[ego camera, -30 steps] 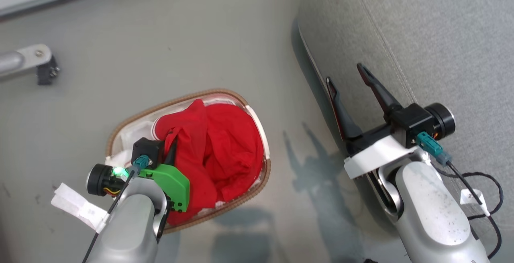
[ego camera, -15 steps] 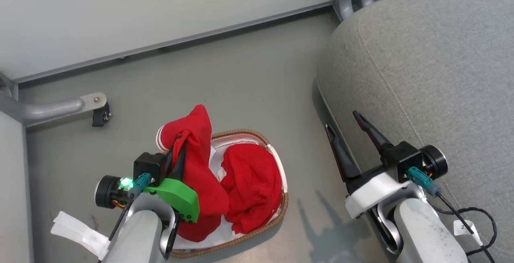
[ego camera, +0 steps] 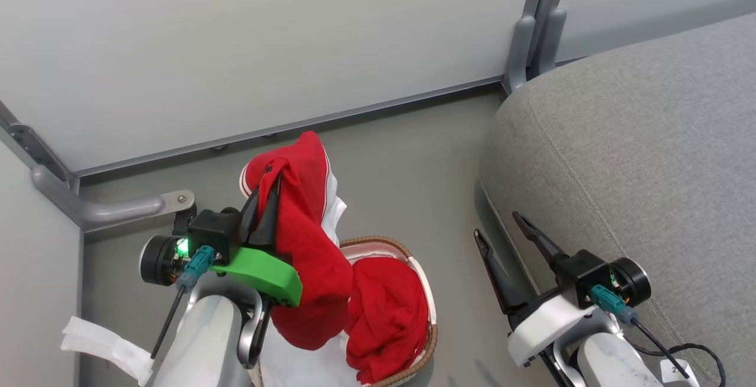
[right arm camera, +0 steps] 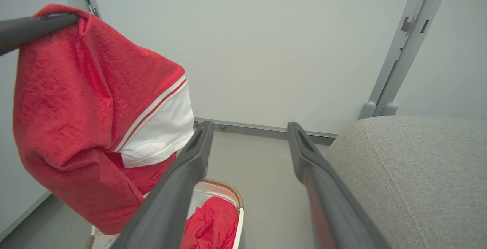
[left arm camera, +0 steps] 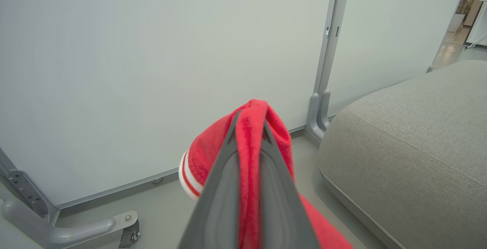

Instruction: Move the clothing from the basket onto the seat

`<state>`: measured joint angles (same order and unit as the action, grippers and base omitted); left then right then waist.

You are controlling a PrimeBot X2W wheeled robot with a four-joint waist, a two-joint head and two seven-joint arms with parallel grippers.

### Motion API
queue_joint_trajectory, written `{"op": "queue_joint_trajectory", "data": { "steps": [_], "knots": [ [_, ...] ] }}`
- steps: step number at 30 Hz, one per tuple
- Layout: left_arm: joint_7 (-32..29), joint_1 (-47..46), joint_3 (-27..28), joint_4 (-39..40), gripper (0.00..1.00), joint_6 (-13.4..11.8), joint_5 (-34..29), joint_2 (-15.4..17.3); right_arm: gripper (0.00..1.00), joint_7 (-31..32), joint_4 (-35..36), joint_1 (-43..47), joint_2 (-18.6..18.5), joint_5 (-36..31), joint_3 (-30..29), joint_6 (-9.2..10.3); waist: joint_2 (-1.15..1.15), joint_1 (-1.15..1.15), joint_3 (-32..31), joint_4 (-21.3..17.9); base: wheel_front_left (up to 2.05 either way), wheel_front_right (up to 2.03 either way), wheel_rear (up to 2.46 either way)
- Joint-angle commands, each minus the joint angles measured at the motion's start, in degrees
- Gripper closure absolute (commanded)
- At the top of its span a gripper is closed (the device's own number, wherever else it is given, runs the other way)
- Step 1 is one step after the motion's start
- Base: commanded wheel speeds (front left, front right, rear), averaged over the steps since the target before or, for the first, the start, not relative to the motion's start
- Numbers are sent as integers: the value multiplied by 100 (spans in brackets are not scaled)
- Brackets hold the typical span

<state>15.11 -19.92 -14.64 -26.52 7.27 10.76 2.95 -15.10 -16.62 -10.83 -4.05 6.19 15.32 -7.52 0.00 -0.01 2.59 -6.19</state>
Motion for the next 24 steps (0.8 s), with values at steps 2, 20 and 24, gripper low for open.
{"op": "queue_joint_trajectory", "data": {
  "steps": [2,20,24],
  "knots": [
    [6,-33,-1,157,100,15,103,-1,0,-9,-11,138,-10,58,29,6,0,1,-119,57,0,0,0],
    [6,-453,-210,590,100,-125,303,0,0,-9,-99,256,-43,98,375,6,0,1,-178,138,0,0,0],
    [6,-492,-328,613,100,-126,375,-1,0,-9,-140,69,-101,253,940,6,0,1,-149,202,0,0,0]
  ]
}}
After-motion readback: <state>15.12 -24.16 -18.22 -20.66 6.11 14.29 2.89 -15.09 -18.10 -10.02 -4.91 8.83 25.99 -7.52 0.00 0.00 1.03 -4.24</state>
